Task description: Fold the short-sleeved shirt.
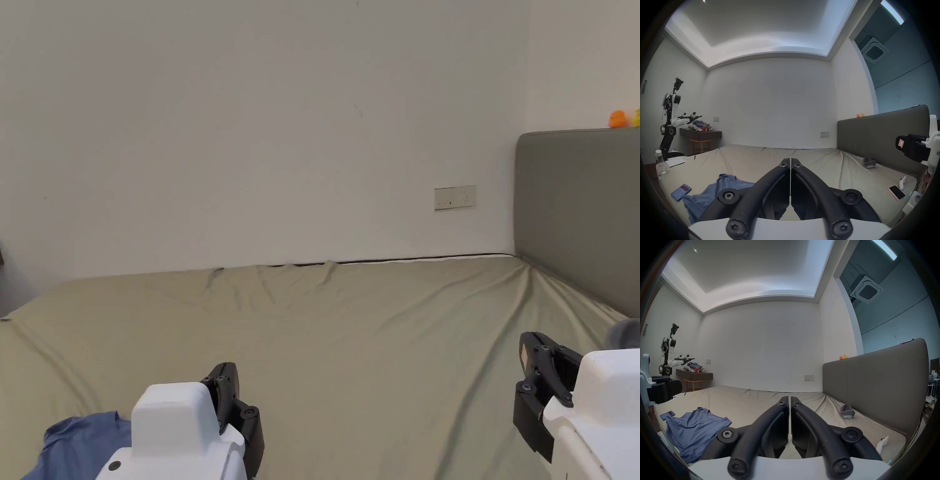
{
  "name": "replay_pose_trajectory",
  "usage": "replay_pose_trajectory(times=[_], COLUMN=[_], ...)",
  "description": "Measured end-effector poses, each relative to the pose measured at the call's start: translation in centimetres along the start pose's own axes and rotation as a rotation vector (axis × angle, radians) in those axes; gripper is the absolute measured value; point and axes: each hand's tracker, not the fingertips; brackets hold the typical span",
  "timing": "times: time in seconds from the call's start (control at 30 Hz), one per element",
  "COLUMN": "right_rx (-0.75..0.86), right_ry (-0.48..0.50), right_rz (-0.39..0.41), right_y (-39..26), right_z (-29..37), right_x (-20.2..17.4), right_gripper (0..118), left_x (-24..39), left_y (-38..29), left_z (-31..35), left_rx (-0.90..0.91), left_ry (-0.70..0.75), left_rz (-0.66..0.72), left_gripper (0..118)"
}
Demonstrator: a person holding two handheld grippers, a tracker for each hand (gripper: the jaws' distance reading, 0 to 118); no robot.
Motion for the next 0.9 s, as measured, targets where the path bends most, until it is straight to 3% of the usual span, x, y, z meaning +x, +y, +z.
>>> replay_pose_trajectory(times=[0.3, 0.43, 0.47, 0.53, 0.57, 0.6, 0.73, 0.9], right_rx=[-0.009, -0.038, -0.048, -0.067, -0.08, -0.101, -0.126, -0.209], right_ry=[0.264, 0.35, 0.364, 0.395, 0.403, 0.409, 0.424, 0.429], right_rz=[0.01, -0.022, -0.029, -0.046, -0.051, -0.06, -0.046, -0.035], right_y=[-0.1, -0.9, -1.1, -1.7, -2.0, -2.3, -4.1, -7.4], right_z=[-3.7, -6.0, -6.7, -8.3, -9.1, -10.0, -13.7, -18.6], right_x=[-7.9, -11.1, -11.6, -12.6, -13.1, -13.6, -15.3, -16.8], right_gripper=[3, 3, 3, 3, 3, 3, 3, 3], left_x=[-7.7, -9.8, -10.3, -11.6, -12.1, -12.7, -14.6, -16.2], left_y=[-0.5, -0.2, -0.6, -1.4, -2.0, -2.7, -6.5, -13.4], left_z=[2.1, 1.0, 0.1, -2.5, -4.1, -5.6, -13.7, -24.0], left_rx=[-0.041, -0.067, -0.097, -0.196, -0.25, -0.276, -0.429, -0.649], left_ry=[0.193, 0.255, 0.253, 0.215, 0.182, 0.143, 0.095, 0.084], left_rz=[0.016, -0.003, -0.008, -0.012, -0.002, 0.034, 0.116, 0.079], left_gripper=[0, 0, 23, 92, 118, 113, 117, 117])
